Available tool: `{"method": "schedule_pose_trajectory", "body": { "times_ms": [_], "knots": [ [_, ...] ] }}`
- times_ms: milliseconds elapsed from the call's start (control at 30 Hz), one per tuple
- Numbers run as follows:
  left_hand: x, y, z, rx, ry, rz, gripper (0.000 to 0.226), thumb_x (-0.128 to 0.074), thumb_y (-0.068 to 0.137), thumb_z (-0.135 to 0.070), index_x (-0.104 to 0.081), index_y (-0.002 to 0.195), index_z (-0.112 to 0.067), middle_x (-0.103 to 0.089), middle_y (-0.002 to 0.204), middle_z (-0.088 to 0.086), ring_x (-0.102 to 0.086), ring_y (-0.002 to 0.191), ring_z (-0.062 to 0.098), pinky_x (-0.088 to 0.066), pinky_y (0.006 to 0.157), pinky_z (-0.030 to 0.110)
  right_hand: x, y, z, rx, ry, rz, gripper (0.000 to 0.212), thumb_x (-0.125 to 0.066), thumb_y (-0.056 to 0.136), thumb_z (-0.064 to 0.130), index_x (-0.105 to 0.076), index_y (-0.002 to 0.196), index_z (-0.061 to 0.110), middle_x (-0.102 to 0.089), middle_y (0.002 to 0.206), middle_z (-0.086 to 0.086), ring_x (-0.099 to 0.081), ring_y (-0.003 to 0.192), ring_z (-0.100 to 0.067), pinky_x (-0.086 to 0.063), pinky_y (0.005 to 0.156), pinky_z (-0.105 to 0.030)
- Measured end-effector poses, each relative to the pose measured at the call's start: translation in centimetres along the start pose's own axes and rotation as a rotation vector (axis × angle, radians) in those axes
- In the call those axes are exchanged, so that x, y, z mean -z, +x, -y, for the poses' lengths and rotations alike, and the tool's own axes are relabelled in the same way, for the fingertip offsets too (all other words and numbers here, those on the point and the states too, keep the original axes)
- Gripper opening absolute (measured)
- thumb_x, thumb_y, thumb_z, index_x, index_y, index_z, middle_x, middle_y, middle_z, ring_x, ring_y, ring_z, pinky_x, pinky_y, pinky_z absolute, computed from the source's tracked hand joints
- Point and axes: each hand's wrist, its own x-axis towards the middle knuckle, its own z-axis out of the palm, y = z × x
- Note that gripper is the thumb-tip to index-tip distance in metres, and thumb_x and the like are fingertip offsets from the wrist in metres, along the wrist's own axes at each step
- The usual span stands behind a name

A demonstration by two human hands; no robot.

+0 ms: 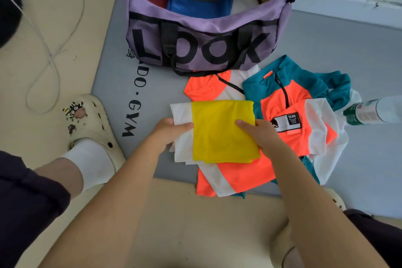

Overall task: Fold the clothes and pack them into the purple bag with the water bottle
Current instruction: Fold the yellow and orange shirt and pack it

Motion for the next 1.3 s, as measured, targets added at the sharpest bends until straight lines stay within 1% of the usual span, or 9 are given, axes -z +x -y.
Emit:
{"method": "schedule_pose_trajectory", "body": {
  "times_ms": [133,267,500,700,833,933,1033,1200,1300],
  "knots": [
    [0.1,-0.7,-1.5,-0.081,-0.279,0.073,0.025,-0.064,0.091,-0.039,-0.069,0.110,-0.022,-0.075,0.108,0.002,-0.069,0.102,0.021,-0.052,0.088,0.038,0.4,-1.0,1.0,-0.037,0.433,0.099,0.024,-0.067,0.084,0.051,-0.064,0.101,0.035,-0.074,0.101,0.002,-0.072,0.090,-0.022,-0.059,0.070,-0.038],
    [0.8,-2.3,-6.5,-0.213,-0.248,-0.066,0.016,-0.060,0.091,-0.050,-0.065,0.099,-0.037,-0.072,0.104,-0.007,-0.066,0.097,0.015,-0.052,0.083,0.034,1.1,-1.6,4.8,0.055,0.495,0.155,0.033,-0.059,0.083,0.061,-0.056,0.110,0.041,-0.069,0.115,0.003,-0.070,0.098,-0.021,-0.059,0.070,-0.035],
    [4.6,-3.9,-18.7,-0.543,-0.486,0.092,0.046,-0.076,0.077,-0.009,-0.061,0.119,-0.021,-0.075,0.106,0.003,-0.072,0.095,0.021,-0.059,0.070,0.034,3.9,-0.5,16.3,0.349,0.660,0.193,0.035,-0.064,0.091,0.034,-0.055,0.125,0.030,-0.070,0.119,-0.001,-0.070,0.103,-0.025,-0.059,0.075,-0.046],
    [5.3,0.2,-23.9,-0.353,-0.282,-0.108,0.036,-0.074,0.084,-0.012,-0.067,0.118,-0.003,-0.068,0.112,0.022,-0.066,0.104,0.037,-0.051,0.098,0.049,2.6,3.1,22.7,0.185,0.601,-0.015,0.016,-0.063,0.093,0.012,-0.046,0.094,0.013,-0.063,0.094,-0.017,-0.066,0.061,-0.021,-0.058,0.059,-0.039],
    [6.8,3.2,-26.5,-0.459,-0.348,-0.116,0.037,-0.078,0.079,-0.007,-0.065,0.114,-0.012,-0.069,0.115,0.016,-0.069,0.098,0.027,-0.059,0.080,0.040,3.2,6.0,25.5,0.217,0.560,0.141,0.037,-0.062,0.092,0.006,-0.054,0.126,-0.006,-0.067,0.109,-0.020,-0.071,0.079,-0.026,-0.059,0.063,-0.035],
    [7.2,5.5,-26.9,-0.507,-0.223,-0.240,0.054,-0.083,0.072,-0.005,-0.061,0.120,-0.014,-0.067,0.117,0.010,-0.065,0.105,0.026,-0.056,0.088,0.042,3.0,7.9,26.6,0.276,0.439,0.058,0.048,-0.069,0.087,0.004,-0.052,0.131,-0.003,-0.061,0.127,-0.021,-0.061,0.111,-0.035,-0.051,0.094,-0.050],
    [7.0,7.6,-26.5,-0.540,-0.058,-0.390,0.064,-0.086,0.069,-0.011,-0.059,0.128,-0.013,-0.063,0.121,0.005,-0.059,0.110,0.024,-0.052,0.091,0.038,1.9,9.7,26.6,0.358,0.229,-0.077,0.051,-0.074,0.085,0.015,-0.055,0.130,0.001,-0.060,0.128,-0.015,-0.056,0.117,-0.034,-0.046,0.101,-0.048],
    [6.9,9.2,-25.4,-0.603,0.419,-0.416,0.070,-0.075,0.081,-0.035,-0.045,0.140,-0.013,-0.055,0.137,0.010,-0.051,0.124,0.031,-0.042,0.096,0.035,2.0,10.7,25.2,0.430,-0.473,-0.198,0.036,-0.062,0.090,0.044,-0.056,0.098,0.010,-0.060,0.070,-0.010,-0.059,0.054,-0.026,-0.043,0.043,-0.021],
    [6.8,7.8,-24.9,-0.546,0.916,-0.416,0.083,-0.049,0.084,-0.071,-0.032,0.147,-0.019,-0.055,0.137,0.018,-0.052,0.124,0.038,-0.039,0.098,0.045,2.3,9.8,24.5,0.452,-0.771,-0.258,0.060,-0.048,0.088,0.067,-0.053,0.097,0.008,-0.056,0.065,-0.007,-0.061,0.060,-0.028,-0.048,0.056,-0.028]
  ]
}}
